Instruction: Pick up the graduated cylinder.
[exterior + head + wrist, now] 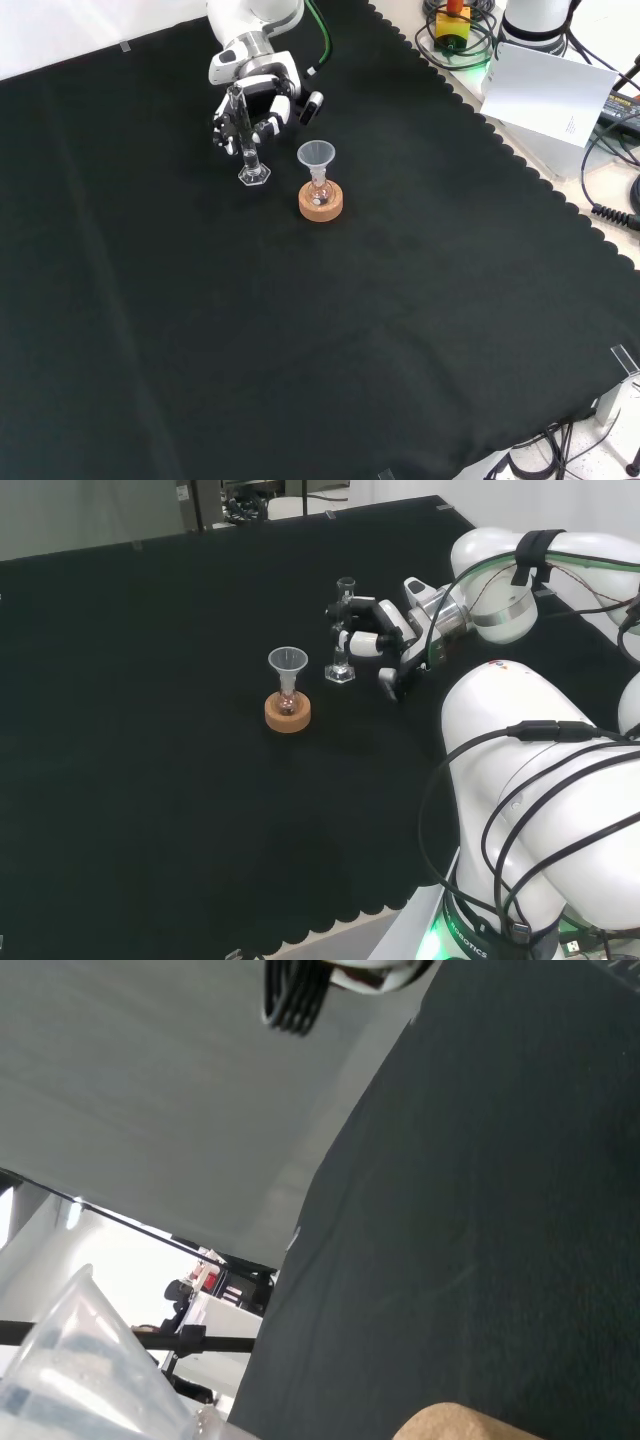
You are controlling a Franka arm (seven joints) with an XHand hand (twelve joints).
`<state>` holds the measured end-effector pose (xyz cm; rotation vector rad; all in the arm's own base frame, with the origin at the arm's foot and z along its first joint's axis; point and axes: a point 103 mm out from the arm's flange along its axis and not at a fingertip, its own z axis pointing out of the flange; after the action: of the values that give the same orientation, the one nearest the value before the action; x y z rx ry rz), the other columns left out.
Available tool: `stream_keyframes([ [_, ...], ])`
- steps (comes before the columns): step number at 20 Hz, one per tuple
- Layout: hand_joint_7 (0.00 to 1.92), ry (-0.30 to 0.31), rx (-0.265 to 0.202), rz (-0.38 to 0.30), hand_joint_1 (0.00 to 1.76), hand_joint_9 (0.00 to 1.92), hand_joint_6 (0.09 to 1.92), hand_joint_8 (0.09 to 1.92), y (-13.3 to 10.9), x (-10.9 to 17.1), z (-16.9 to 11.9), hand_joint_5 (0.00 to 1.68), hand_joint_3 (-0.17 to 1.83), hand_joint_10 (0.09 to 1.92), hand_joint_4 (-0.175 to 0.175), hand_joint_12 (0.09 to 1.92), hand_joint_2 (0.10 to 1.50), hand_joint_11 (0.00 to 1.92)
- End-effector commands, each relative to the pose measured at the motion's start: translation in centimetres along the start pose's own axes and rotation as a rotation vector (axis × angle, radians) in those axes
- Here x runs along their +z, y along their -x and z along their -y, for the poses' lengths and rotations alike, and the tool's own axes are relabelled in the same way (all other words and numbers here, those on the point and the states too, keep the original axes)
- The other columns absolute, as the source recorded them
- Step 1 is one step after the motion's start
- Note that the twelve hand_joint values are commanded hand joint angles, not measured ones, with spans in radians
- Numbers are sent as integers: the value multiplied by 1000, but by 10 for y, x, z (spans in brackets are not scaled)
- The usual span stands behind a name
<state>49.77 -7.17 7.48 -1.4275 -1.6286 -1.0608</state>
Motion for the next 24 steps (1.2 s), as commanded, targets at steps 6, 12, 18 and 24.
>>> stream_keyframes([
  [6,599,8,-5,28,1089,885,702,637,-1,3,1,672,672,387,-32,1164,698,679],
  [12,640,23,-4,44,1097,915,721,638,-1,5,3,728,704,399,-27,1157,681,712],
  [18,648,23,-2,17,1097,921,717,634,2,-2,4,745,711,399,-24,1149,682,722],
  [24,655,33,2,2,1097,927,714,632,2,-3,4,757,715,397,-19,1143,693,734],
])
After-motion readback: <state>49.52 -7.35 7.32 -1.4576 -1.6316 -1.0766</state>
